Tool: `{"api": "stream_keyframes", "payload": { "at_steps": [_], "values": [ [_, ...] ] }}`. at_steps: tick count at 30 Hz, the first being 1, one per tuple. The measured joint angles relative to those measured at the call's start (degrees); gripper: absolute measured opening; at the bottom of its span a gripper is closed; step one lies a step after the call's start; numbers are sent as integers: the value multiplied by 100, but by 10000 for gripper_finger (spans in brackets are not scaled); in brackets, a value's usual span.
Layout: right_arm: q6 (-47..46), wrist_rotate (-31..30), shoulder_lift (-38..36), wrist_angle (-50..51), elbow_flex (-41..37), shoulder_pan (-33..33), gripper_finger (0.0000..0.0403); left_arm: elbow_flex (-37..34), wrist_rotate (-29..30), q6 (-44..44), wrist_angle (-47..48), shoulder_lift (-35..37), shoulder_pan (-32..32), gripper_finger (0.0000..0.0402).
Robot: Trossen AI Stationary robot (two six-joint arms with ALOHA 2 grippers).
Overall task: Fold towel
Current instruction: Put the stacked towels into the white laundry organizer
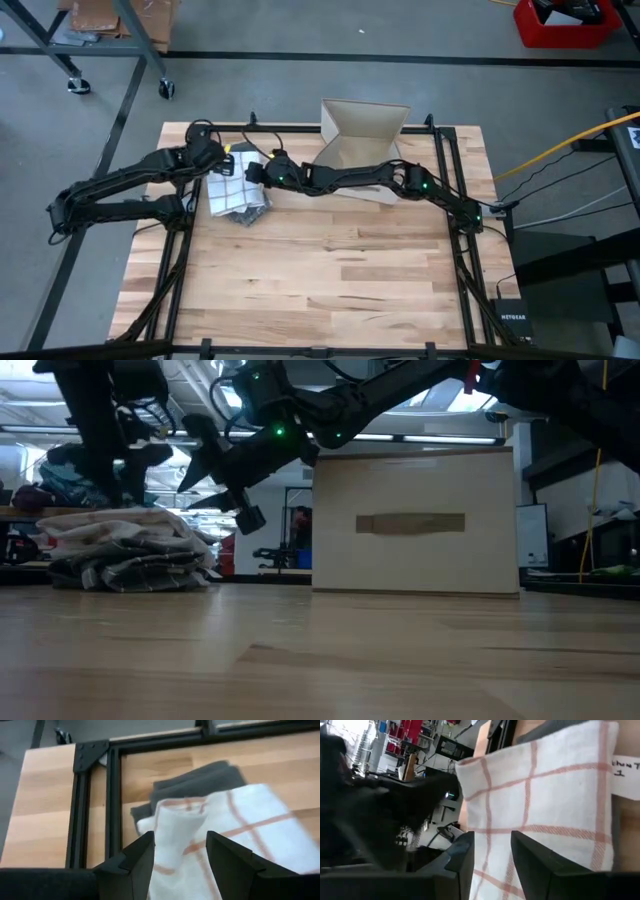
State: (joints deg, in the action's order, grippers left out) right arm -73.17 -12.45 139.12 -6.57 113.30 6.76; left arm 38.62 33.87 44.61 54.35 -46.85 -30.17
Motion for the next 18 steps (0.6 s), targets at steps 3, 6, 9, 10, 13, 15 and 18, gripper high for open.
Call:
{"api": "stream_keyframes", "payload": {
  "at_steps": [3,6,9,10,13,15,18],
  "values": [
    [-2,1,36,50,0,-9,125,210,-173,-59,-34,1,22,171],
    [-2,57,68,-6,0,-38,119,228,-697,-368,-277,1,97,171],
    [20,140,77,-278,-2,-83,115,151,-961,-685,-412,-54,161,170],
    [64,202,73,-447,-2,-86,115,114,-964,-730,-402,-61,169,170],
    [208,508,53,-1100,-3,-111,114,-3,-994,-552,-427,-72,166,170],
    [313,628,69,-1583,-13,-105,114,-82,-1029,-444,-466,-46,166,170],
    [340,782,88,-1697,30,-99,114,-134,-1199,-286,-444,-42,160,170]
  ]
}}
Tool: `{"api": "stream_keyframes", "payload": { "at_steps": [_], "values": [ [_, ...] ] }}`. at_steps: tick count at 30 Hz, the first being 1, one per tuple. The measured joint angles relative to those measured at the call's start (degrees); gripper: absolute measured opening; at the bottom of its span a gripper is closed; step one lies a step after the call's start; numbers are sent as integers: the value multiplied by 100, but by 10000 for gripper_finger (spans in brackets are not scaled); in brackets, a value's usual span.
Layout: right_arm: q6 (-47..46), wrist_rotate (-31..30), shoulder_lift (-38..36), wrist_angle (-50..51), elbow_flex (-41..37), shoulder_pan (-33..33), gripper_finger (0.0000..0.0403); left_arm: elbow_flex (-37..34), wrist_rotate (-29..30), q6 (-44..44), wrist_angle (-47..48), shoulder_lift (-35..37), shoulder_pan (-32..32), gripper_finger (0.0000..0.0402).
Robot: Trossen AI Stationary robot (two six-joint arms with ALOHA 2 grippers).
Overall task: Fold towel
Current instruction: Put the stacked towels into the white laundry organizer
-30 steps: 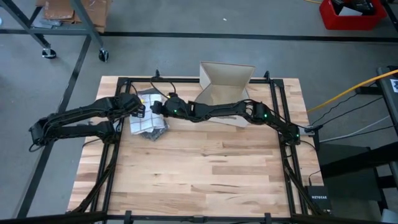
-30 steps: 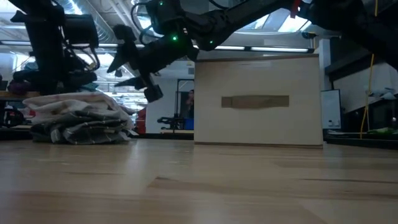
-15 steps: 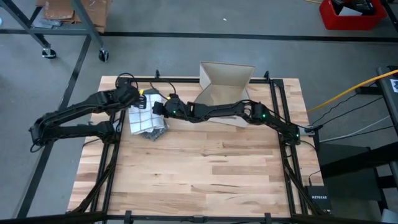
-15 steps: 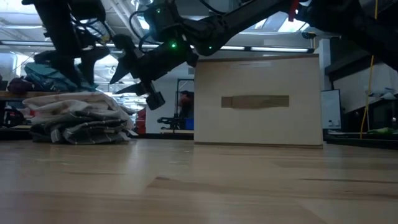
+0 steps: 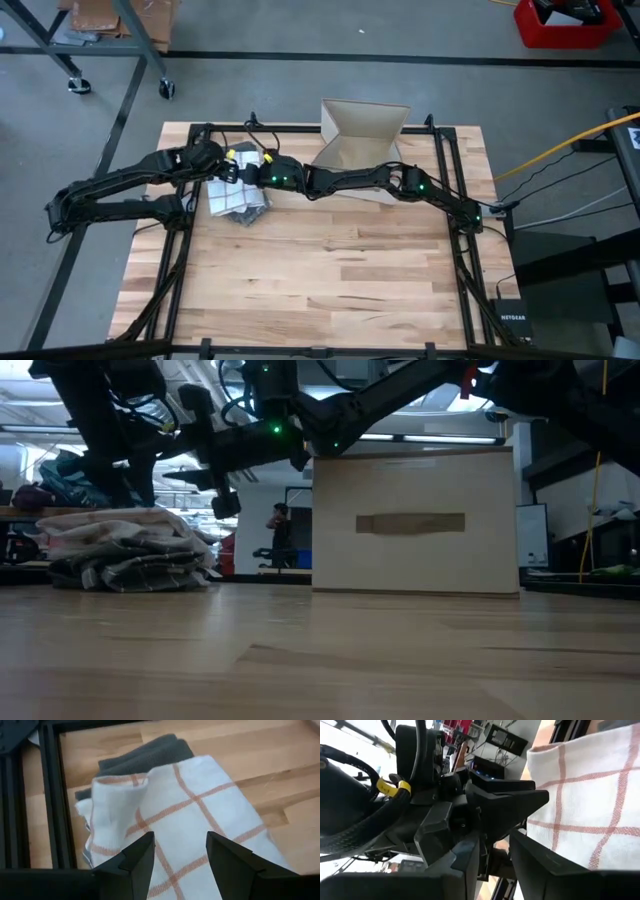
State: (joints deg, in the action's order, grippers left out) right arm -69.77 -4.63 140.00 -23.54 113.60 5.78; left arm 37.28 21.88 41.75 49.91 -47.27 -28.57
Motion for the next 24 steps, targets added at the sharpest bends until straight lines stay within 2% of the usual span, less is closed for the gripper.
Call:
{"api": "stream_keyframes", "payload": {
  "at_steps": [7,15,18,24],
  "values": [
    [98,290,85,67,111,-14,114,-23,-106,-209,22,10,2,163],
    [912,1167,5,599,237,-63,114,-34,-791,-484,-82,431,13,106],
    [1142,1263,-105,627,239,-74,115,-31,-1004,-454,-110,682,11,86],
    [1475,1387,-543,760,241,-78,114,-22,-1919,-316,-191,1295,19,40]
  ]
}}
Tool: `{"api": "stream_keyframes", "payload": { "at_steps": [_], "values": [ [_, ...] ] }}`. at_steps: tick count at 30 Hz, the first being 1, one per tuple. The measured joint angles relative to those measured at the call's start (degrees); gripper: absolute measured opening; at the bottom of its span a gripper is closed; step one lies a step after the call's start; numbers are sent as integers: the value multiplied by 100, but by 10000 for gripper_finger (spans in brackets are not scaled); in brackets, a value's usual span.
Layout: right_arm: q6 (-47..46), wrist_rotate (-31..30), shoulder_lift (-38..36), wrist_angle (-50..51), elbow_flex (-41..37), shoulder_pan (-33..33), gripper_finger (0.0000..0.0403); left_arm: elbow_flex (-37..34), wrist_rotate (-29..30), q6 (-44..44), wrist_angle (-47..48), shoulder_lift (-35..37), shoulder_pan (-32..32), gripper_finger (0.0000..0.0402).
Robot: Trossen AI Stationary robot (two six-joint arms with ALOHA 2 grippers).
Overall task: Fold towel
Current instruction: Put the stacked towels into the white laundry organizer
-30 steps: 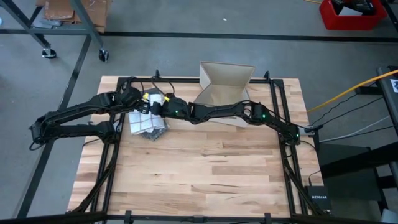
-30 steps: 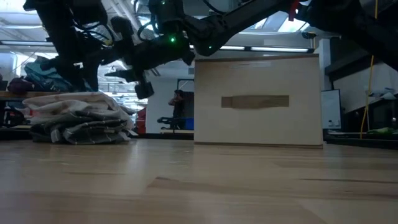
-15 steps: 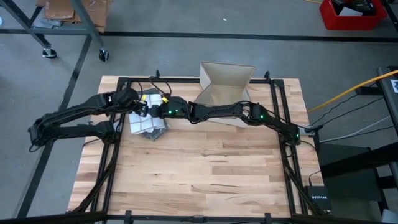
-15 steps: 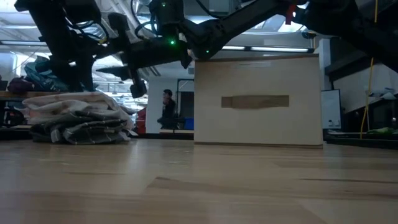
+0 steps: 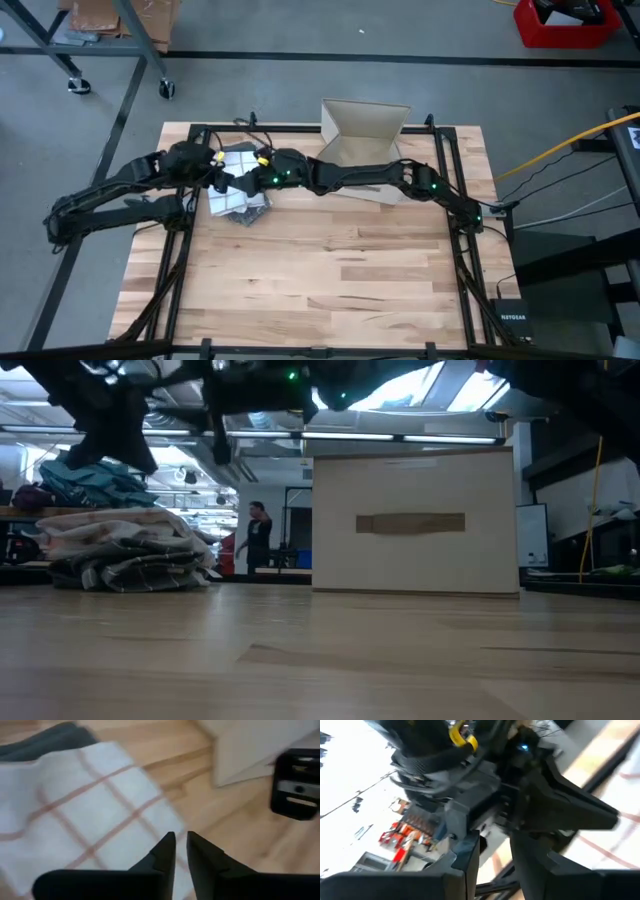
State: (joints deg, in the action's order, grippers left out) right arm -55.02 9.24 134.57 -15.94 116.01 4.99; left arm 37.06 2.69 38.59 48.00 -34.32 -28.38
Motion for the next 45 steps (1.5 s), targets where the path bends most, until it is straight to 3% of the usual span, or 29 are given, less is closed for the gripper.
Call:
{"api": "stream_keyframes", "payload": {
  "at_steps": [6,12,21,26,35,45],
  "values": [
    [11,618,-402,-145,0,-12,115,-7,-49,-44,-412,410,-6,5],
    [136,1327,-1553,-398,133,-31,115,-12,-15,-128,-475,412,-7,3],
    [540,1501,-1640,-406,35,-31,114,-12,177,-115,-492,160,-15,1],
    [636,1570,-2387,-646,109,-17,114,-12,312,-111,-449,-336,-15,1],
    [1053,1585,-3047,-459,46,-15,114,-12,312,-111,-539,-1218,-11,1],
    [1201,1587,-3762,-400,35,-13,114,-12,312,-155,-547,-1671,-11,3]
  ]
}}
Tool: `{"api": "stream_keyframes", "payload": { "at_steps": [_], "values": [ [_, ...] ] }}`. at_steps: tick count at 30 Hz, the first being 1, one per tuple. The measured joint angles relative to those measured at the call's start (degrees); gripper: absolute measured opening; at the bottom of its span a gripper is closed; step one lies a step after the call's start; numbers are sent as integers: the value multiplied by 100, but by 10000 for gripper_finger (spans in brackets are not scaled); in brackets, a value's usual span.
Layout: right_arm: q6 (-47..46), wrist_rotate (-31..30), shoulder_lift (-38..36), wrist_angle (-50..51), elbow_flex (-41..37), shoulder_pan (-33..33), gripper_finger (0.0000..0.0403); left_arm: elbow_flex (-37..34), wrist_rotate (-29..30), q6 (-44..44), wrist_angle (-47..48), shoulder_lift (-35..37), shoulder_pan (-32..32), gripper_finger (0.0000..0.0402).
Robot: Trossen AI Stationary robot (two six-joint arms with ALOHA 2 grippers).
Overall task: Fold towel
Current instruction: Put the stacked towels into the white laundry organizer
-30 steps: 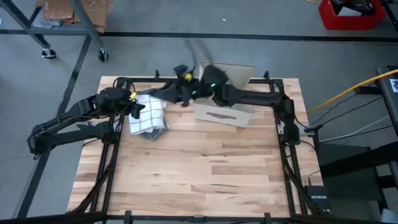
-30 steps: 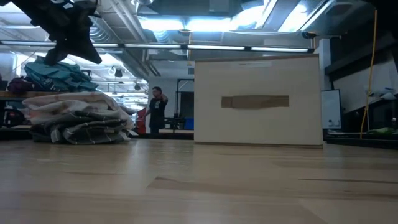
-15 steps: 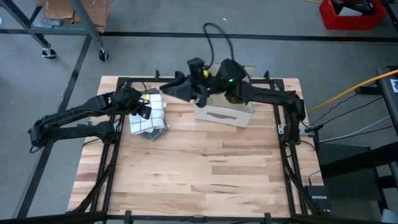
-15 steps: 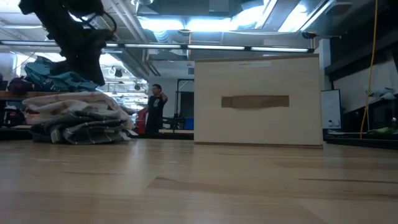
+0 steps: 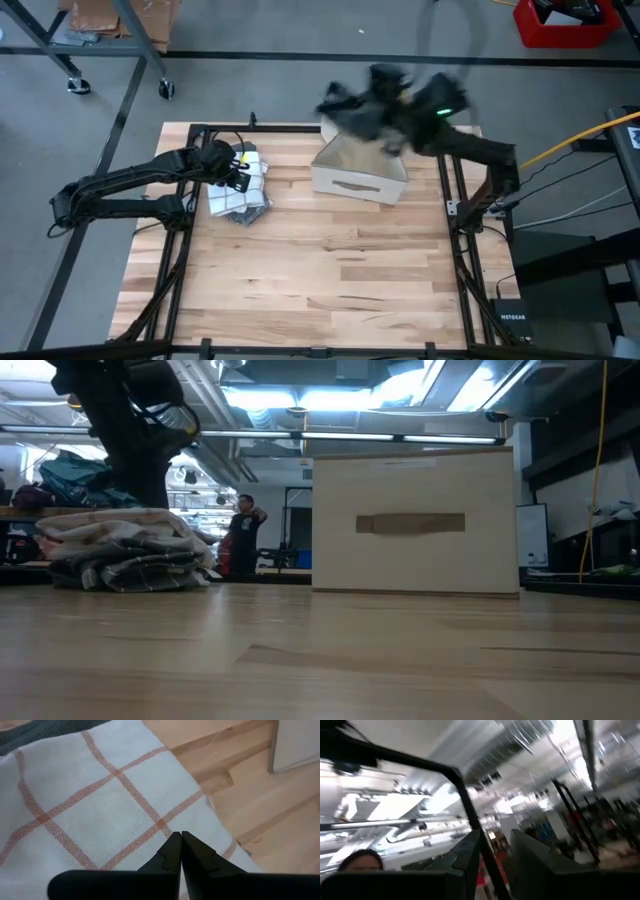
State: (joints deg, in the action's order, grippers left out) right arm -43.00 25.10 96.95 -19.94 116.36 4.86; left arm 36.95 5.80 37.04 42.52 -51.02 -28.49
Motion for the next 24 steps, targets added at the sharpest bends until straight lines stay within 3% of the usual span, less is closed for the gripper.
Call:
{"api": "stream_keyframes", "payload": {
  "at_steps": [5,9,11,14,18,24],
  "values": [
    [236,59,-454,-142,50,89,114,0,-2,0,3,-18,2,2],
    [1304,-203,-692,746,18,90,114,0,0,2,4,-15,0,2],
    [2015,-701,-896,1569,11,80,114,0,-2,0,9,-15,0,3],
    [2945,-1910,-1271,2847,42,76,114,0,-43,2,7,-15,1,3],
    [3628,-3349,-1508,4605,44,79,114,0,-66,2,9,-13,0,3],
    [3622,-4201,-1579,7064,16,79,114,0,-70,0,20,-13,0,3]
  ]
}}
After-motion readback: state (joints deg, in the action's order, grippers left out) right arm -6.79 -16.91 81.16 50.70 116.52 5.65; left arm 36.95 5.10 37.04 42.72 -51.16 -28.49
